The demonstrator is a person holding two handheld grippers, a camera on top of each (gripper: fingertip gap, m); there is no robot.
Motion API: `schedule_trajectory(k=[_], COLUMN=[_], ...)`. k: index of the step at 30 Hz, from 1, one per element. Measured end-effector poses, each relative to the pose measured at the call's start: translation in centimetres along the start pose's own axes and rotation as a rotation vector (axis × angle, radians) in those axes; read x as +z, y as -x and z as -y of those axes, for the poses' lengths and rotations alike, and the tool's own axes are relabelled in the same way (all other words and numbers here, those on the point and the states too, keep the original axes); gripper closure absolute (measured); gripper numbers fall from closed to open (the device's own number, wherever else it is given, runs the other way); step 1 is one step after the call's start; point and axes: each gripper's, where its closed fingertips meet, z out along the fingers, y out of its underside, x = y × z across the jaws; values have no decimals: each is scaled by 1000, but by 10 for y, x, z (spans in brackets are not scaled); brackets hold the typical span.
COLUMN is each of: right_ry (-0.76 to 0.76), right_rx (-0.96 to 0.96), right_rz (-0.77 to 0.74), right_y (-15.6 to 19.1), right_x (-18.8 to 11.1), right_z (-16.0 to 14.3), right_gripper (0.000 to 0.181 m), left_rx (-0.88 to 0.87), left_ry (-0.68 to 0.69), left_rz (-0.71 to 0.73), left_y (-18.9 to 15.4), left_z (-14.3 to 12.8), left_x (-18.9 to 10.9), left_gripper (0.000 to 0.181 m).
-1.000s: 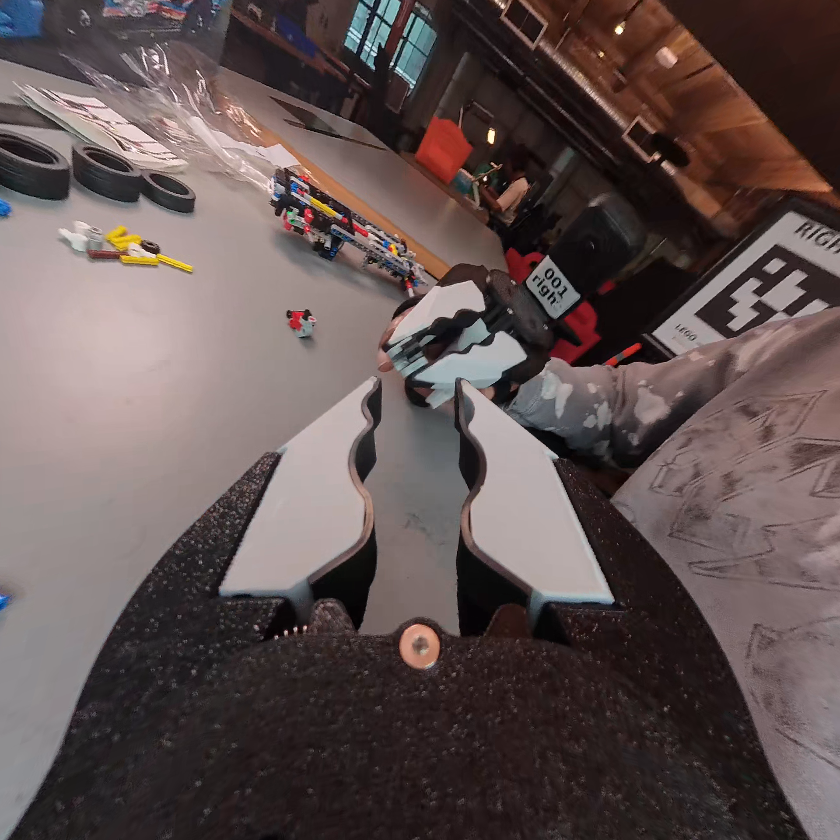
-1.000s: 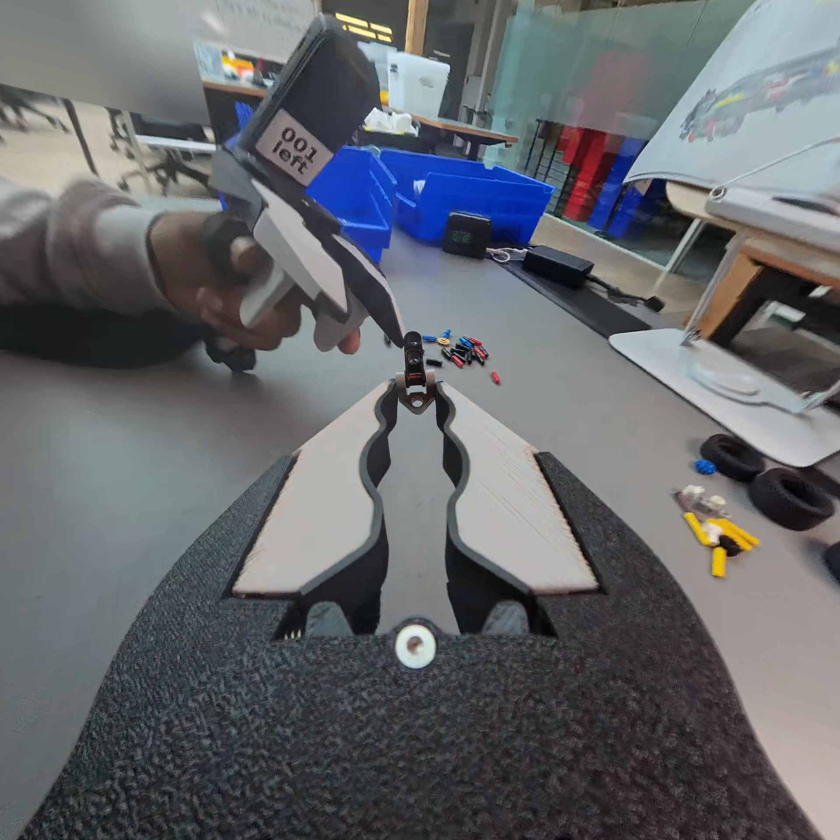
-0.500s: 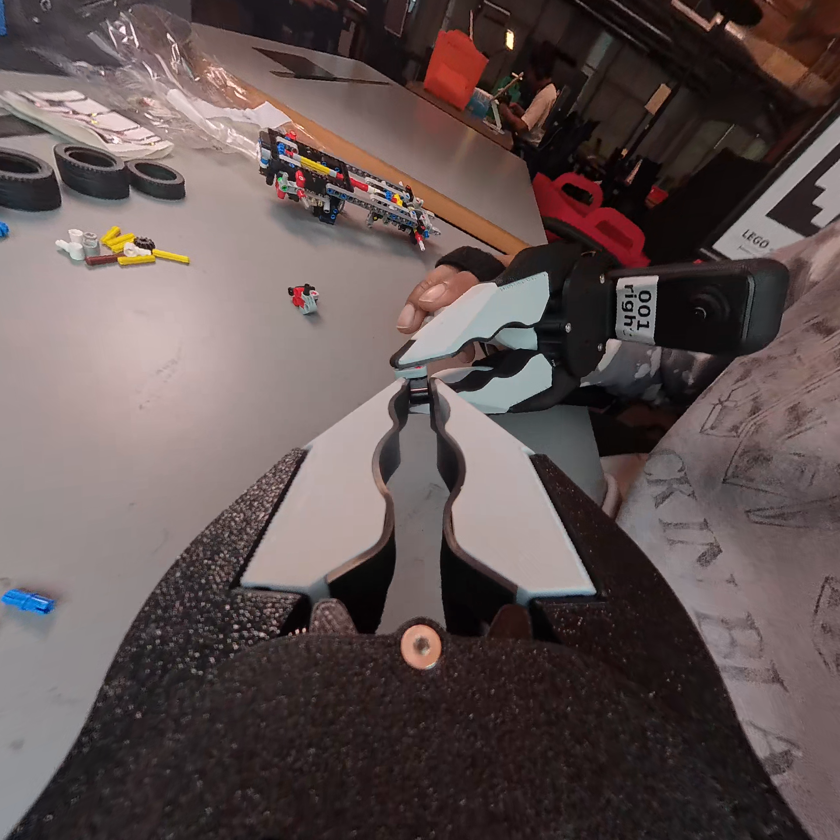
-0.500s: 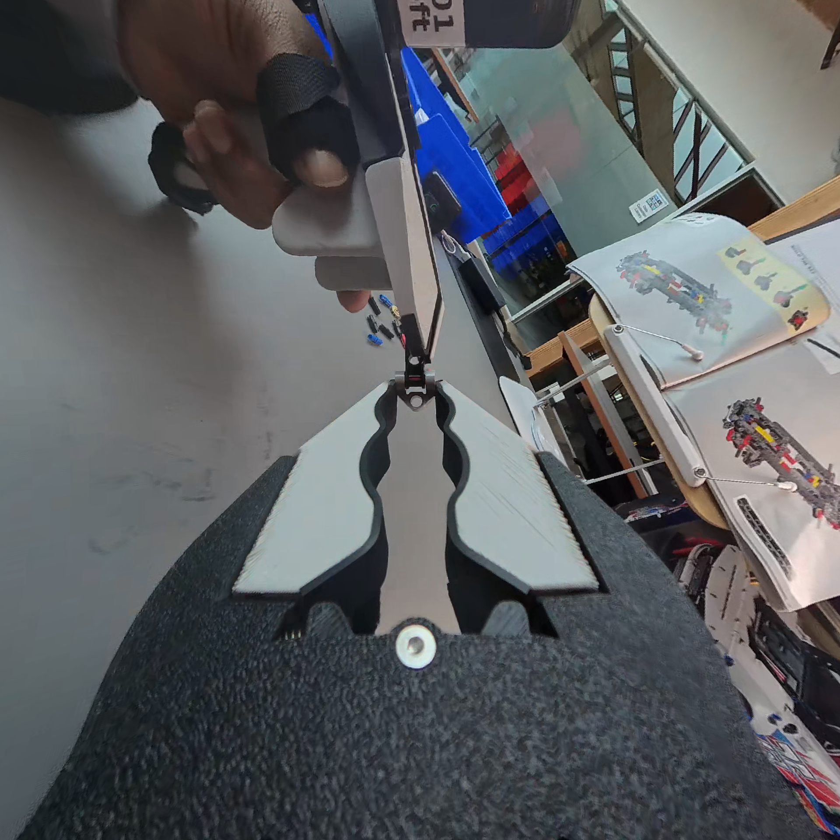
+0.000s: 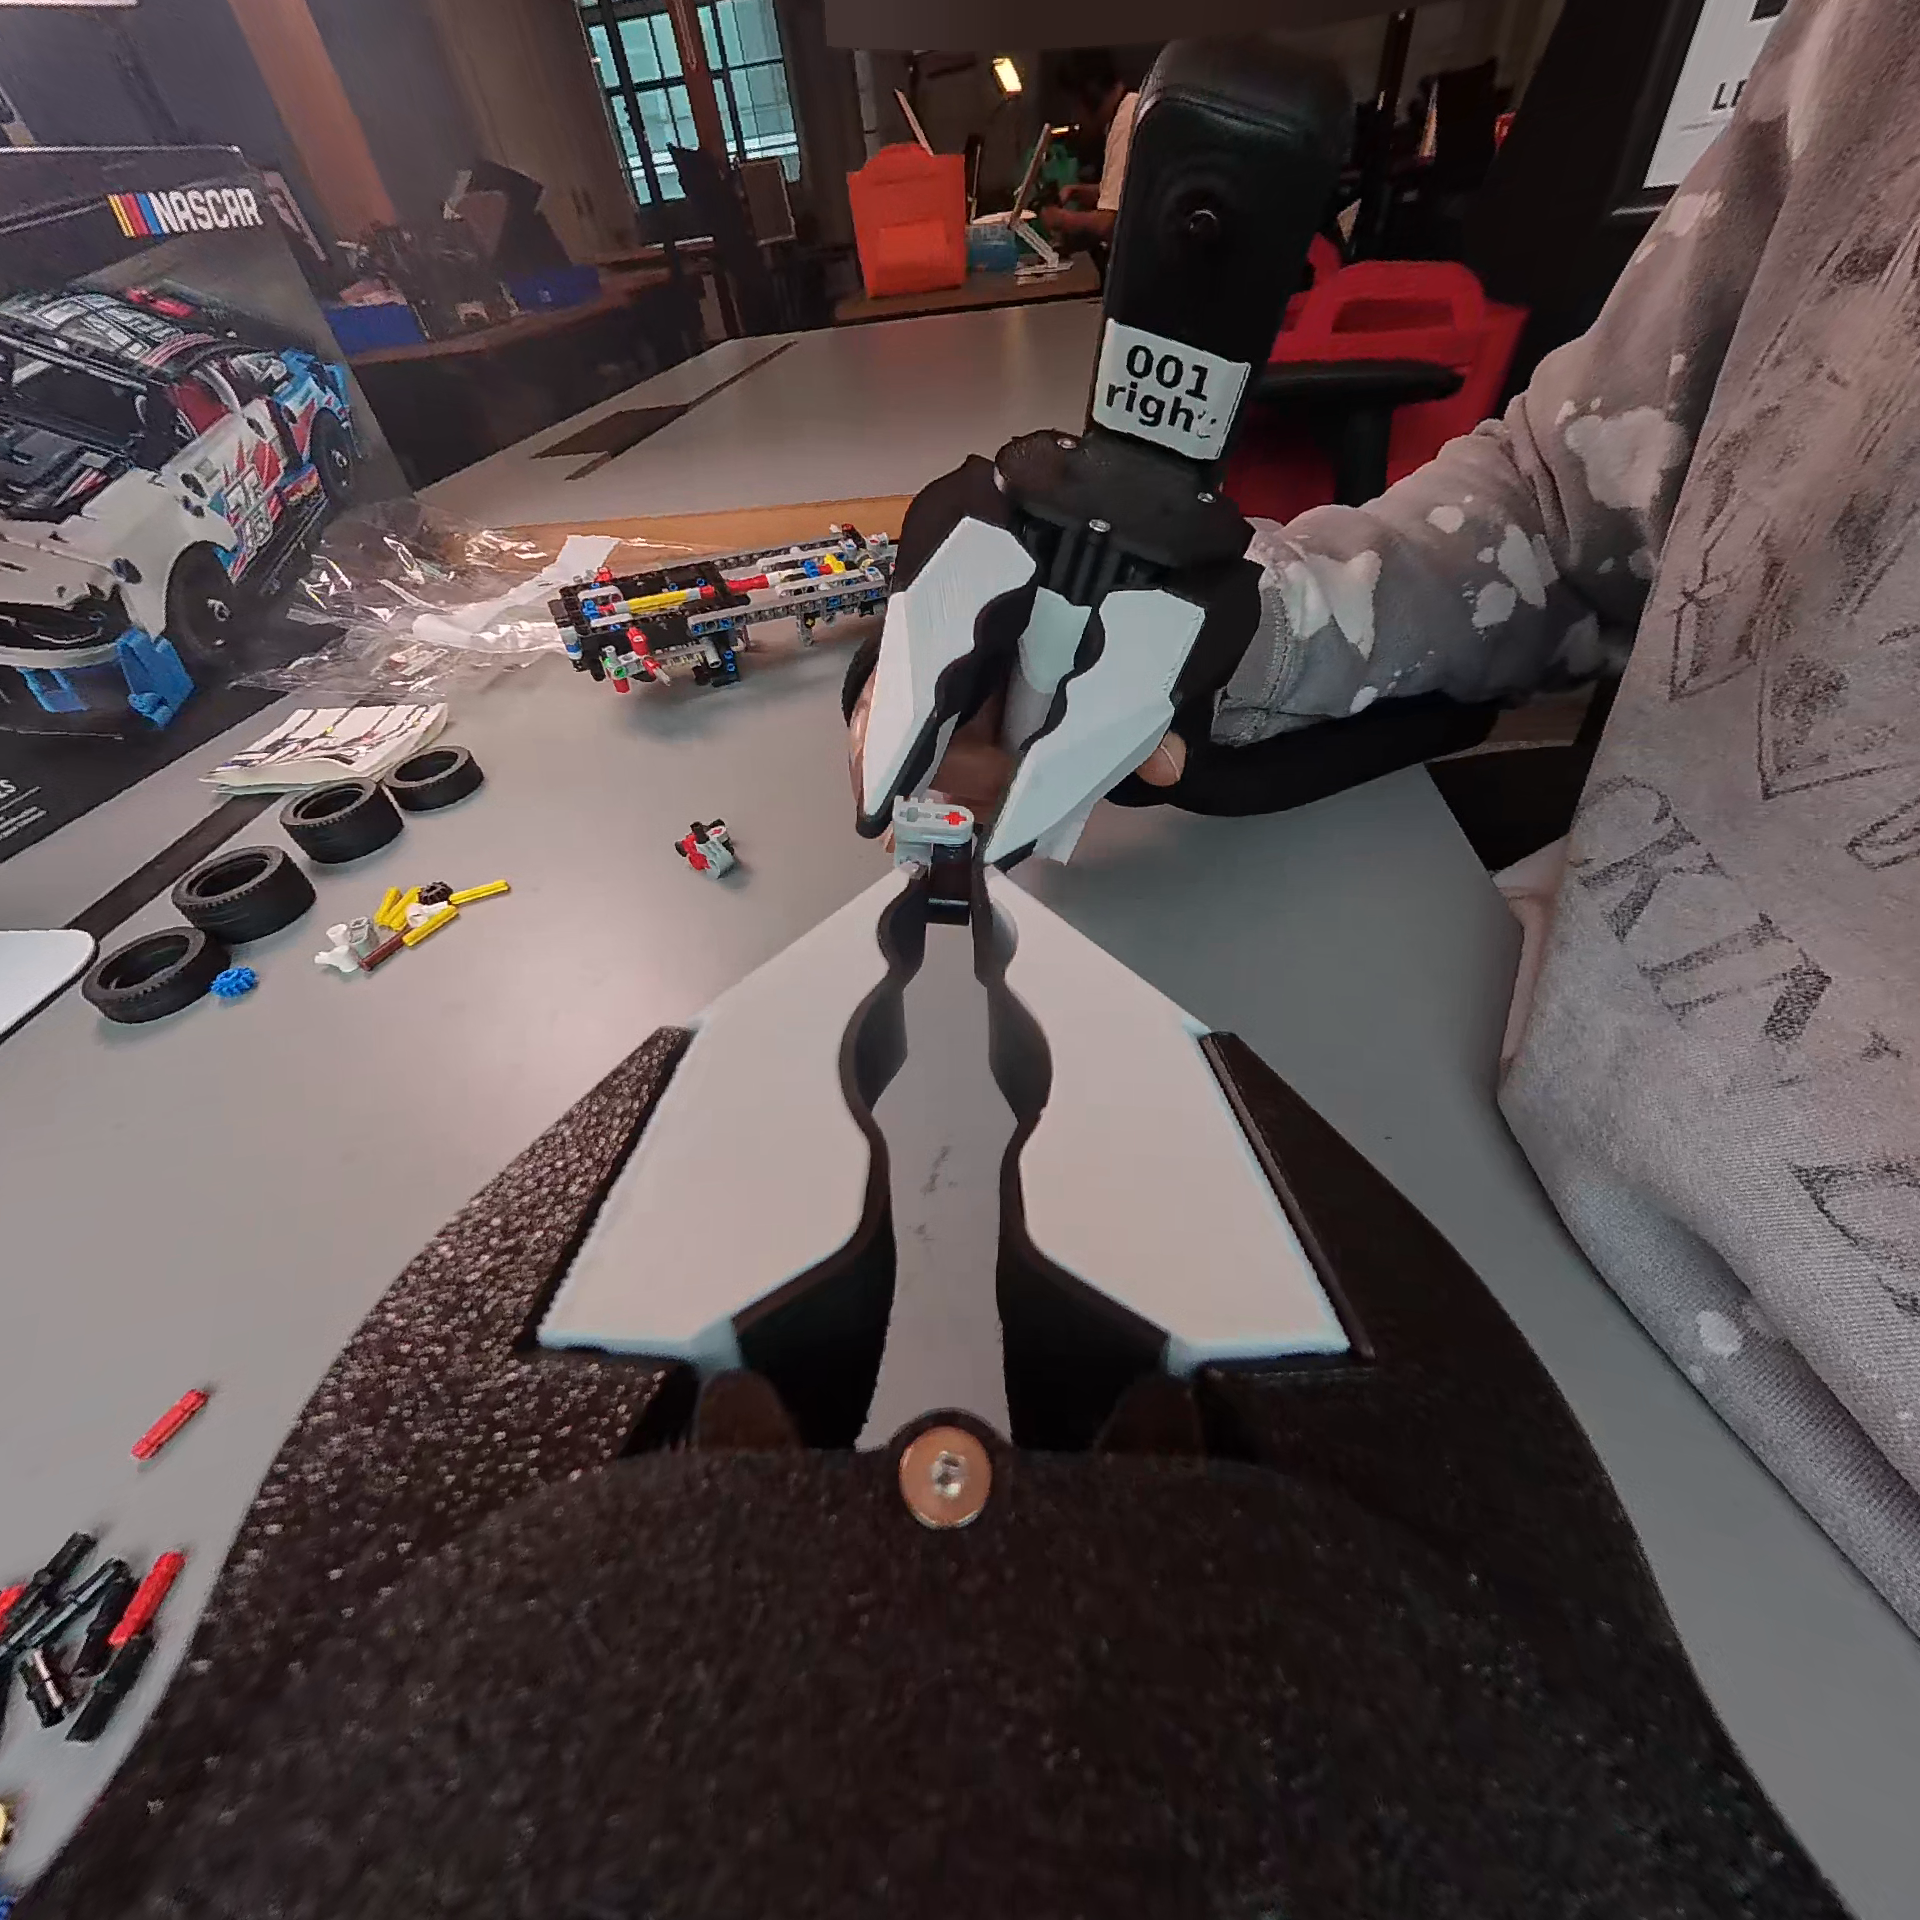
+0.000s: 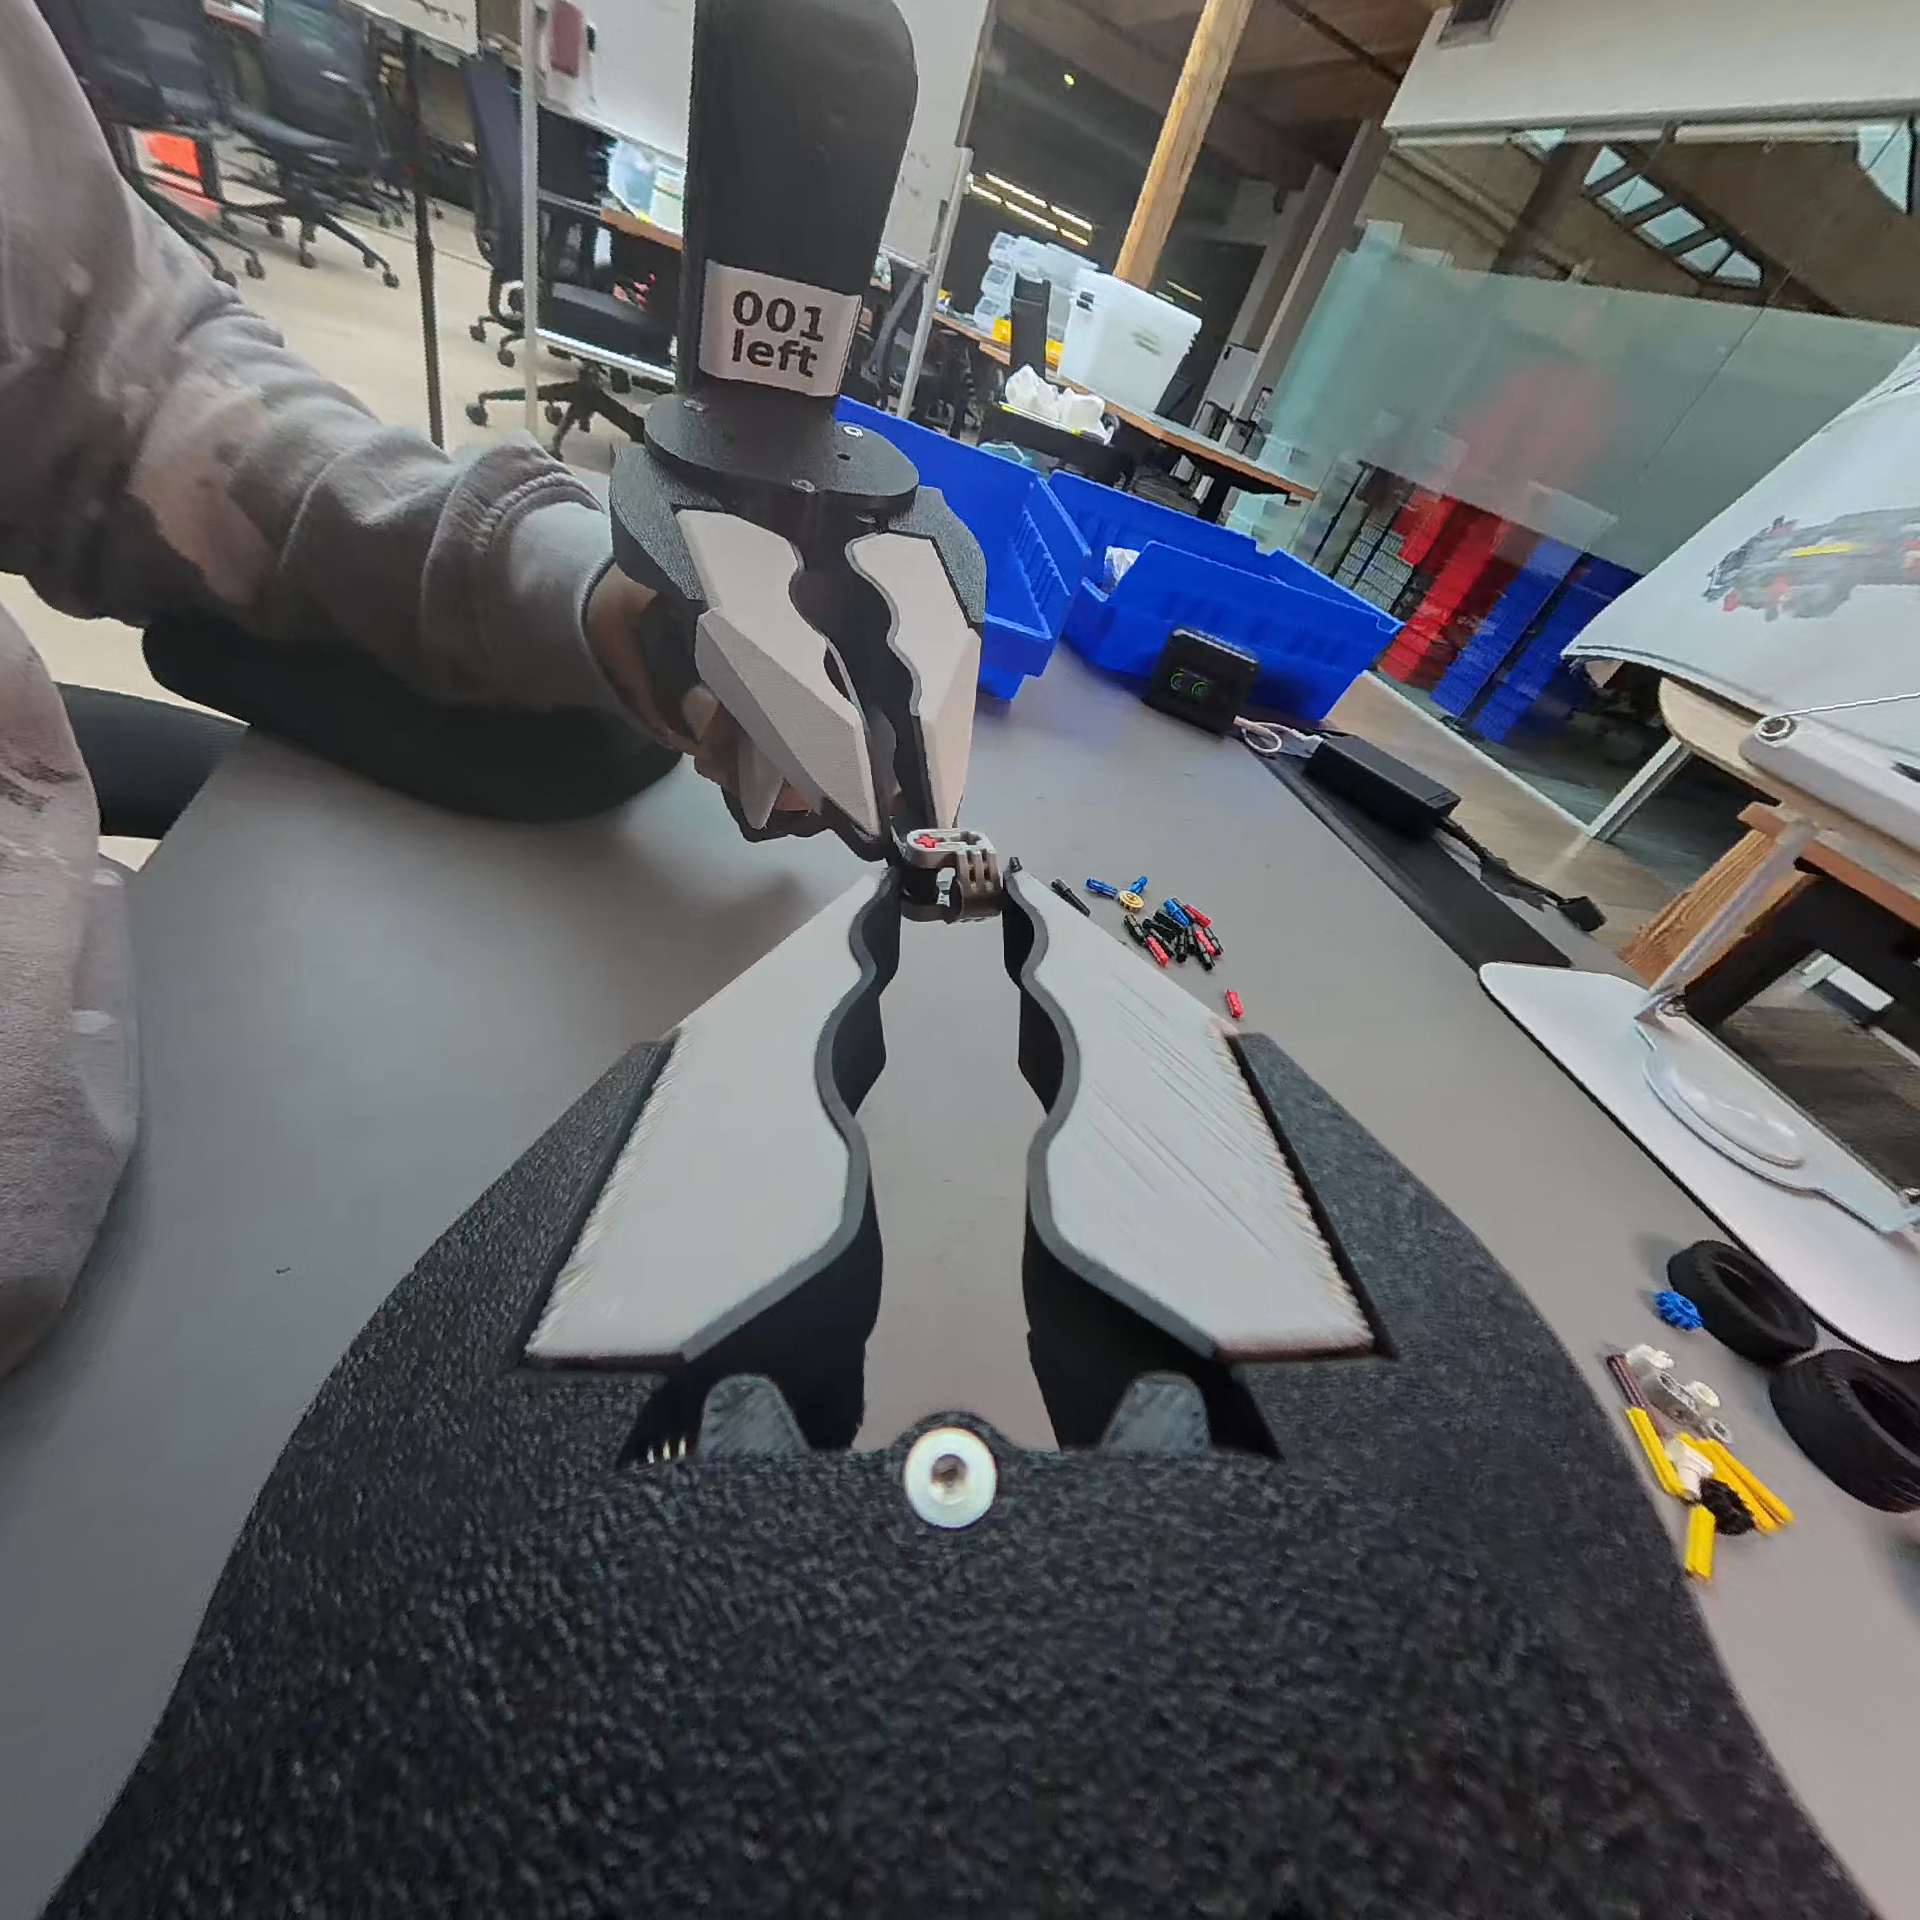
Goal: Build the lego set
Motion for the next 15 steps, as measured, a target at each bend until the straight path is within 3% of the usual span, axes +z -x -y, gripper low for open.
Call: schedule_trajectory(k=[5,15], right_ry=[-1,-30], right_rx=[12,46], right_rz=[-19,-15], right_y=[-1,0], right_x=[2,3], right_z=[0,2], right_gripper=[163,164], left_rx=[-16,-79], left_ry=[14,11], left_rz=[42,3], left_y=[5,1], left_z=[-4,-3], left_x=[2,1], left_gripper=[164,170])
